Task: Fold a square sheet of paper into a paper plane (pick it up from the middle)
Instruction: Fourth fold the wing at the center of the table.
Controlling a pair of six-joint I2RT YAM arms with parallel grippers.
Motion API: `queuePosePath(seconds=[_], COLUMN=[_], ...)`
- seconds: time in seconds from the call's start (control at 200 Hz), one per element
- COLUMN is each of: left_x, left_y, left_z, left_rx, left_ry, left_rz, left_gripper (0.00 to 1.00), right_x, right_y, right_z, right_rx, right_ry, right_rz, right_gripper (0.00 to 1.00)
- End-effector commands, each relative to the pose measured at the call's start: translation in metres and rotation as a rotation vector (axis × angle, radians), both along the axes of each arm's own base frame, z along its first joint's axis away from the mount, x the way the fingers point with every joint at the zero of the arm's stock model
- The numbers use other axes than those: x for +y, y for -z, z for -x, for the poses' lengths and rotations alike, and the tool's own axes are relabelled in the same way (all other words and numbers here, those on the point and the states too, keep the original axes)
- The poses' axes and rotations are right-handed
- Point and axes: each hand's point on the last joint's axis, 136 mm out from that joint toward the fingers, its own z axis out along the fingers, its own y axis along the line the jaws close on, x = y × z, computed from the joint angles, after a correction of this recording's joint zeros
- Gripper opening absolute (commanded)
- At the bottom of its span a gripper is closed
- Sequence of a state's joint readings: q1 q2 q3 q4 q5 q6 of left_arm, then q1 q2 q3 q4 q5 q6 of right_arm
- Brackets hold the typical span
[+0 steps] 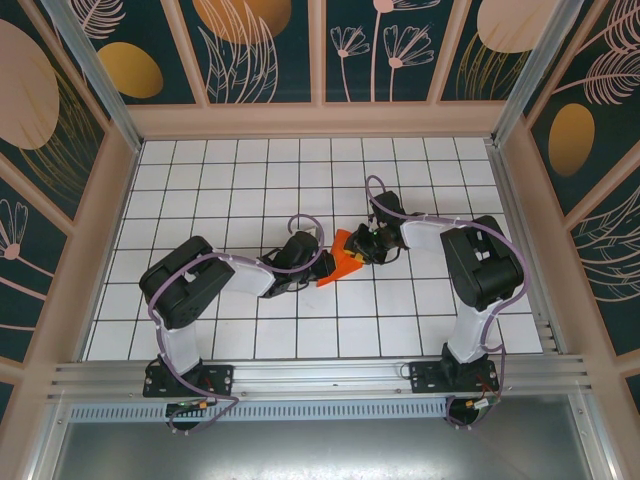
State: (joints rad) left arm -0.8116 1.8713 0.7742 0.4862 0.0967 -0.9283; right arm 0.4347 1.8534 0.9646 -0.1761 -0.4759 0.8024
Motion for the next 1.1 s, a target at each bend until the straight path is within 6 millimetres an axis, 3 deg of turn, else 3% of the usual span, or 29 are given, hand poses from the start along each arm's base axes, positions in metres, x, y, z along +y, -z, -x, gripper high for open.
queuePosePath(seconds=[0.0, 0.23, 0.37, 0.47, 0.62, 0.746, 0.826, 0.946, 1.096], left_x=[0.007, 0.009, 0.011, 0.013, 0.015, 0.016, 0.016, 0.016, 0.017], left_y=[0.019, 0.027, 0.033, 0.038, 0.043, 0.045, 0.045, 0.046, 0.046], left_z=[0.002, 0.006, 0.011, 0.015, 0.020, 0.022, 0.022, 0.022, 0.022], left_rx=[0.059, 0.100, 0.135, 0.155, 0.176, 0.181, 0.180, 0.178, 0.180], left_ry=[-0.014, -0.010, 0.002, 0.014, 0.037, 0.046, 0.052, 0.059, 0.060], left_rz=[-0.048, -0.078, -0.109, -0.131, -0.157, -0.169, -0.175, -0.185, -0.192], left_gripper=[0.10, 0.06, 0.02, 0.00, 0.00, 0.00, 0.00, 0.00, 0.00], right_x=[-0.069, -0.065, -0.055, -0.041, -0.021, -0.005, 0.000, 0.010, 0.021], right_y=[0.090, 0.085, 0.065, 0.033, -0.031, -0.068, -0.072, -0.062, -0.050], right_z=[0.053, 0.050, 0.035, 0.014, -0.021, -0.029, -0.026, -0.017, -0.010], right_rx=[0.225, 0.215, 0.168, 0.083, -0.091, -0.202, -0.235, -0.230, -0.224], right_ry=[0.075, 0.074, 0.064, 0.047, 0.008, -0.056, -0.087, -0.141, -0.190], right_rz=[0.353, 0.335, 0.292, 0.225, 0.106, 0.000, -0.029, -0.051, -0.044], right_gripper=[0.30, 0.30, 0.30, 0.31, 0.35, 0.33, 0.20, 0.01, 0.00])
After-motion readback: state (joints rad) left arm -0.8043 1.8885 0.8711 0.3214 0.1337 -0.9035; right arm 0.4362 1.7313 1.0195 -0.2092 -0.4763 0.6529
